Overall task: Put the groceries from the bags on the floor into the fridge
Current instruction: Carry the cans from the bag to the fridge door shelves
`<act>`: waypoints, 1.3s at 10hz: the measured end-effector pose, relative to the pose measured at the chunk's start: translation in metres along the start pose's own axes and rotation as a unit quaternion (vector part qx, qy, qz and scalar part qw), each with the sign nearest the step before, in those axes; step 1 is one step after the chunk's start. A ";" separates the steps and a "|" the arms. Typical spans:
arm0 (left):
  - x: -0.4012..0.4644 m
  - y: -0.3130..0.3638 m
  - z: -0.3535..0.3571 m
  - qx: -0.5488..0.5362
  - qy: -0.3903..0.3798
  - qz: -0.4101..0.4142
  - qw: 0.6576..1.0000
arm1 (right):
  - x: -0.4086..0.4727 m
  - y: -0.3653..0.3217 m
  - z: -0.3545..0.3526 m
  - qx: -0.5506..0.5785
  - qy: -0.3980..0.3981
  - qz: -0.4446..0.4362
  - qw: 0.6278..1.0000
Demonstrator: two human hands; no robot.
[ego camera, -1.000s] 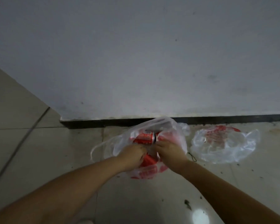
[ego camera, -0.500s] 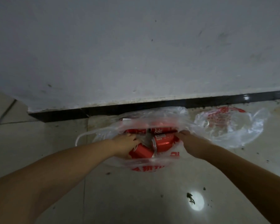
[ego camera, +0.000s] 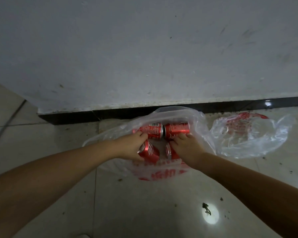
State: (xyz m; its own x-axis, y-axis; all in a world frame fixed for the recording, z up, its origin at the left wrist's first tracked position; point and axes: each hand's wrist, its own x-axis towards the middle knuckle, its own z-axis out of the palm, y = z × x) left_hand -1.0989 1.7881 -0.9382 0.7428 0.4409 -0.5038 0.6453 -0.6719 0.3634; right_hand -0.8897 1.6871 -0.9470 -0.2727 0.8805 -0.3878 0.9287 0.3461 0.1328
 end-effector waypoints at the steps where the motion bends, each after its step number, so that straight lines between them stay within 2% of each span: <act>1: -0.004 -0.003 -0.009 0.016 0.030 -0.008 0.999 | 0.001 0.016 0.011 0.126 -0.071 0.086 0.986; 2: -0.005 -0.009 -0.006 -0.021 0.046 -0.042 0.998 | -0.001 0.022 0.018 0.196 -0.093 0.057 0.974; 3: -0.005 -0.012 -0.003 -0.049 0.051 -0.048 0.996 | -0.001 0.015 0.017 0.274 -0.070 0.119 0.952; 4: -0.006 -0.008 -0.002 -0.050 0.070 -0.050 0.995 | -0.001 0.004 -0.013 0.249 -0.112 0.098 0.957; 5: -0.008 -0.003 0.001 -0.039 0.079 -0.040 0.995 | -0.004 -0.004 -0.012 0.208 -0.151 0.162 0.953; 6: -0.011 0.000 0.001 -0.031 0.078 -0.021 0.996 | -0.008 0.004 -0.009 0.176 -0.177 0.118 0.961; 7: -0.013 0.001 0.001 -0.040 0.067 -0.024 0.997 | -0.014 0.005 -0.015 0.157 -0.167 0.068 0.971; 8: -0.014 0.001 0.000 -0.051 0.064 -0.025 0.996 | -0.010 0.005 -0.021 0.174 -0.118 0.059 0.976; 10: -0.014 -0.002 0.006 -0.090 0.100 -0.019 0.991 | 0.005 -0.023 -0.039 0.206 -0.006 0.095 0.974; 11: -0.015 -0.001 0.016 -0.154 0.136 -0.069 0.976 | 0.009 -0.029 -0.032 0.260 0.014 0.112 0.959; 12: -0.010 0.000 0.027 -0.289 0.174 -0.109 0.935 | 0.006 -0.027 -0.015 0.395 0.035 0.132 0.909; 13: 0.000 0.007 0.034 -0.398 0.210 -0.122 0.885 | 0.000 -0.028 0.000 0.543 0.045 0.169 0.822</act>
State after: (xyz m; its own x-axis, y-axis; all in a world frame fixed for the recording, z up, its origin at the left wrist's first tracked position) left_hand -1.1002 1.7634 -0.9627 0.4572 0.8099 -0.3675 0.5925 0.0307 0.8050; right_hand -0.9156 1.6778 -0.9507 0.0750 0.9046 -0.4196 0.6190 -0.3721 -0.6916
